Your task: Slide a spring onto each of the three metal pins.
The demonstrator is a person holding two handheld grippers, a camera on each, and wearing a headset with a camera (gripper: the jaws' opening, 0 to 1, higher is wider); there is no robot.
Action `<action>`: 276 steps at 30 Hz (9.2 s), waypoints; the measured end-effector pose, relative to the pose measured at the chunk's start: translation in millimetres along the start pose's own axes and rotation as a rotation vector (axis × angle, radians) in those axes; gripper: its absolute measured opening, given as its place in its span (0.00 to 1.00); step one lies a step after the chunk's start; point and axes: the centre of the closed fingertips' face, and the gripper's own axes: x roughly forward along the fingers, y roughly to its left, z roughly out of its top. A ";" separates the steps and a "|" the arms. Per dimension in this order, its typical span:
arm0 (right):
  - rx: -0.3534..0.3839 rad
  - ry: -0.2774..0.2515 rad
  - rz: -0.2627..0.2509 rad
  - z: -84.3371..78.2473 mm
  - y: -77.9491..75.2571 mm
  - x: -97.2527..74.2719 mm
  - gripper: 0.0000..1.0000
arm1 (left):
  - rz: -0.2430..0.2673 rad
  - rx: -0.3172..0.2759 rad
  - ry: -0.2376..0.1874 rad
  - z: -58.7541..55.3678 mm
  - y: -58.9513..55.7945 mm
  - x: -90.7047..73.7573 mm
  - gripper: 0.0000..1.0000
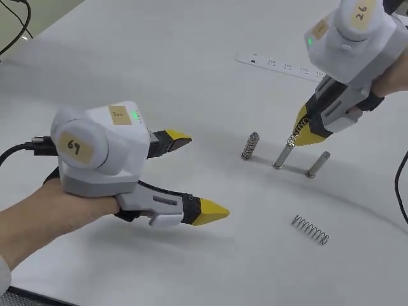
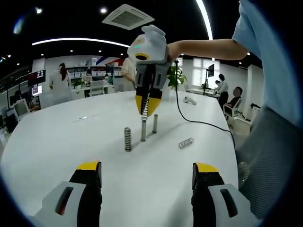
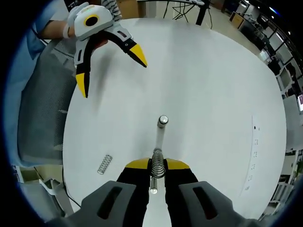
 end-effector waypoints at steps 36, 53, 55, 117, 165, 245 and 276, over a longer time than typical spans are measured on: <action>-0.024 0.034 0.000 -2.6 7.8 5.6 0.08 | -0.007 -0.016 0.010 -1.9 -2.7 0.5 0.74; -0.028 0.050 0.018 -5.3 9.1 22.7 0.08 | -0.007 -0.017 0.015 -2.8 -1.3 0.9 0.74; -0.027 0.050 0.017 -5.5 8.5 25.0 0.08 | -0.008 -0.018 0.015 -3.0 -1.4 1.2 0.74; -0.019 0.076 0.042 -15.4 7.5 57.0 0.14 | -0.017 -0.023 0.031 -6.8 -3.7 2.2 0.73; 0.206 -0.325 -0.112 2.1 -1.5 26.5 1.00 | 0.003 -0.030 0.010 4.1 3.8 0.0 0.79; 0.762 -0.661 -0.402 -115.4 130.9 -53.8 0.87 | -0.327 0.155 0.085 30.8 -64.2 60.9 0.75; 0.817 -0.689 -0.390 -112.4 144.0 -44.8 0.84 | -0.499 0.215 0.113 -0.4 -91.0 107.6 0.39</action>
